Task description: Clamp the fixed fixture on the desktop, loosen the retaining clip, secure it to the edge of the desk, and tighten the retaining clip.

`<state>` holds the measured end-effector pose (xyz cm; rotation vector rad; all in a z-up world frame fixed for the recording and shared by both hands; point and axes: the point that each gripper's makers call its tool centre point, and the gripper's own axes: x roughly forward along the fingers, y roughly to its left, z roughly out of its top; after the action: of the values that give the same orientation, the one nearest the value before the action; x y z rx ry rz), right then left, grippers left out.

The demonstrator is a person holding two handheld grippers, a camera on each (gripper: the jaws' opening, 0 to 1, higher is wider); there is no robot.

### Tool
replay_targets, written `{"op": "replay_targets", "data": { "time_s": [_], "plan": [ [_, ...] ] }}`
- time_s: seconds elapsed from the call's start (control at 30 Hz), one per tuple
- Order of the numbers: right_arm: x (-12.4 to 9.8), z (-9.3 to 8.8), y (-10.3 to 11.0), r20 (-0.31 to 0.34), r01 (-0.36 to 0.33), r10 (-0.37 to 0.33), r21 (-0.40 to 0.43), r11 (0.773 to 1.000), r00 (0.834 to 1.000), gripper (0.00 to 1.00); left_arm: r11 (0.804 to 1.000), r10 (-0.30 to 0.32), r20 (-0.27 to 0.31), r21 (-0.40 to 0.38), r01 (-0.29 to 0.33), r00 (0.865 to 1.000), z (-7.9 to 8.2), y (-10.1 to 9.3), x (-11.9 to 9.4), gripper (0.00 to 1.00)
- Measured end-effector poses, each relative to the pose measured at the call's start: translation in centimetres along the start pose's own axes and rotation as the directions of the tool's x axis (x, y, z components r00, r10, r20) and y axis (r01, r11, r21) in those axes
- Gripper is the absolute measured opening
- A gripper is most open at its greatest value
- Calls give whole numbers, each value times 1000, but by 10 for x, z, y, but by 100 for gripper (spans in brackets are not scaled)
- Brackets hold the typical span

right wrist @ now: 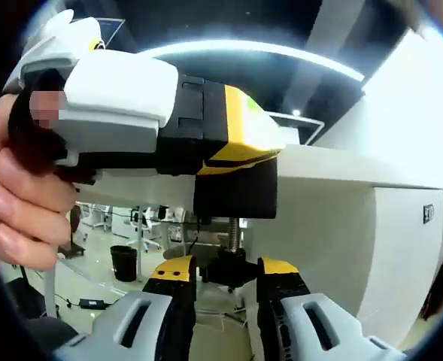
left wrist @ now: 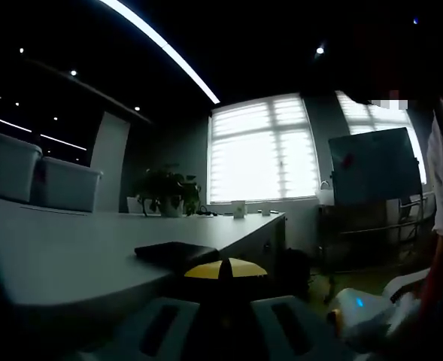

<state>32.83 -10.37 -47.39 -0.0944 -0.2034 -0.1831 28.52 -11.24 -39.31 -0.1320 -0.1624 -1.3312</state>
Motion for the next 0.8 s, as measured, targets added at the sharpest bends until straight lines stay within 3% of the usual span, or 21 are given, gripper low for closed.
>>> {"op": "replay_targets", "data": {
  "time_s": [0.13, 0.23, 0.33, 0.47, 0.5, 0.7, 0.8],
  "plan": [
    [0, 1, -4, 2, -30, 30, 21, 999, 1000, 25, 1000, -1, 0, -2, 1, 1000, 0, 0, 0, 1],
    [0, 2, -2, 21, -108, 107, 70, 992, 994, 24, 1000, -2, 0, -1, 2, 1000, 0, -1, 0, 1],
    [0, 4, -3, 50, -189, 186, 64, 980, 981, 24, 1000, -5, -8, 3, 5, 1000, 0, -1, 0, 1],
    [0, 3, 3, 78, -345, 338, 95, 934, 938, 24, 1000, -7, -10, 6, 7, 1000, 0, -1, -1, 1],
    [1, 1, 4, 87, -407, 399, 107, 907, 913, 24, 1000, -5, -10, 5, 6, 1000, 0, -1, -1, 1],
    [3, -1, 7, 97, -583, 575, 113, 804, 812, 24, 1000, -6, -9, 5, 6, 1000, 0, -1, -2, 1],
    [6, -1, 8, 88, -603, 597, 73, 794, 797, 24, 1000, -8, -12, 5, 8, 1000, -1, -1, -2, 1]
  ]
}}
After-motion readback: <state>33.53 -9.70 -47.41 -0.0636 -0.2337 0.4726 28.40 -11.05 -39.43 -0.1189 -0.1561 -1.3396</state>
